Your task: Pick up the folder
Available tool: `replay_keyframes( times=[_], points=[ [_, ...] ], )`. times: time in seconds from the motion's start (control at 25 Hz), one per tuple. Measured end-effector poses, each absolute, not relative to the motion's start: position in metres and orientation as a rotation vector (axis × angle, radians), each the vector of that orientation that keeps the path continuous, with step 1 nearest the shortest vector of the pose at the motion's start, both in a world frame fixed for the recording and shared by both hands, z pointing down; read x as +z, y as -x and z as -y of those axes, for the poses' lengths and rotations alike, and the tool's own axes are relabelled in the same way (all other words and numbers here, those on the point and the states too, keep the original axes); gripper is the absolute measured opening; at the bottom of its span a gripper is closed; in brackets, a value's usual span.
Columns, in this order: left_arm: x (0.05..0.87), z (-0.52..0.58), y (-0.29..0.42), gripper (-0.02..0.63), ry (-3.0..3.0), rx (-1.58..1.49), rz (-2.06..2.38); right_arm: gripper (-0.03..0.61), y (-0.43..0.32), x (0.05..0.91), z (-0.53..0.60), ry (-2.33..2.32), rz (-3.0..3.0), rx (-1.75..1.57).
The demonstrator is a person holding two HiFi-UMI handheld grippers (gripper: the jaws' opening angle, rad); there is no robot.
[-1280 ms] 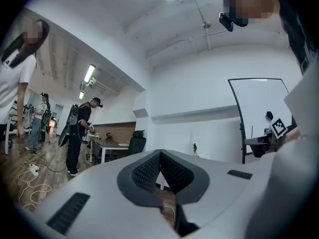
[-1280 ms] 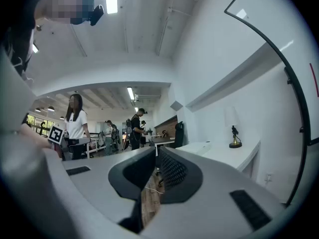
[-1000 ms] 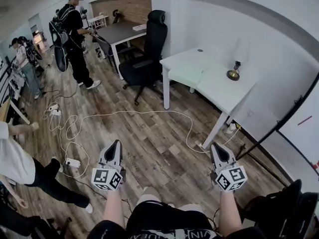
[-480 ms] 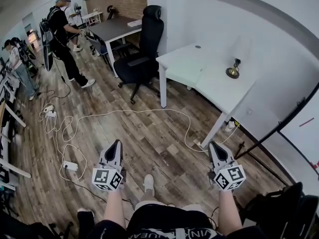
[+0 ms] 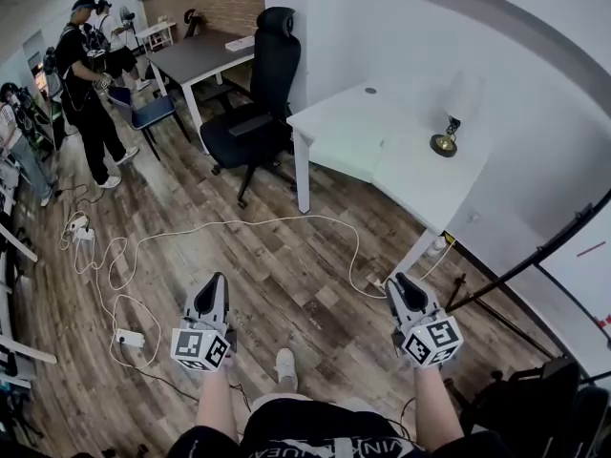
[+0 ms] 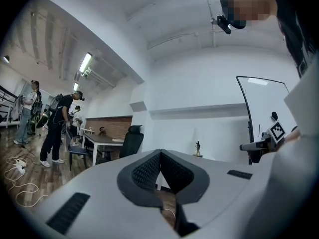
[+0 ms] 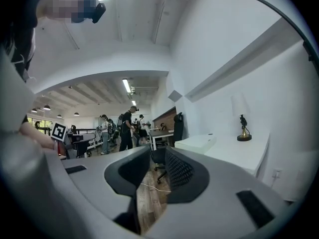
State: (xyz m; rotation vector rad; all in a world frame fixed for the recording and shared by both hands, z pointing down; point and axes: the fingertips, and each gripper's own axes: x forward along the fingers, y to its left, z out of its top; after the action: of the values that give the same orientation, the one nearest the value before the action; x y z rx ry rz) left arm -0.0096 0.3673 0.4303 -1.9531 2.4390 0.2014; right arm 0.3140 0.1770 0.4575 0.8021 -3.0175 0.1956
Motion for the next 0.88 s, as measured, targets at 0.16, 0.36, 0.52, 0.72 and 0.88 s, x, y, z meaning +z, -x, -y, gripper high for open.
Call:
replay_keyframes(
  times=[0.16,0.36,0.52,0.72,0.88],
  points=[
    [0.435,-0.340,0.036,0.014,1.987,0.197,-2.422,0.142,-0.286,0.465,-0.158,-0.808,2.994,0.230],
    [0.437,-0.310,0.063,0.014,2.038,0.176,-2.412,0.170,-0.256,0.472,-0.139,-0.840,2.977,0.300],
    [0.439,-0.287,0.085,0.014,2.081,0.157,-2.383,0.172,-0.236,0.478,-0.124,-0.888,2.961,0.331],
    [0.449,-0.255,0.117,0.014,2.141,0.149,-2.348,0.172,-0.211,0.487,-0.104,-0.957,2.935,0.378],
    [0.453,-0.229,0.142,0.014,2.186,0.151,-2.324,0.172,-0.186,0.495,-0.089,-0.995,2.919,0.390]
  ],
)
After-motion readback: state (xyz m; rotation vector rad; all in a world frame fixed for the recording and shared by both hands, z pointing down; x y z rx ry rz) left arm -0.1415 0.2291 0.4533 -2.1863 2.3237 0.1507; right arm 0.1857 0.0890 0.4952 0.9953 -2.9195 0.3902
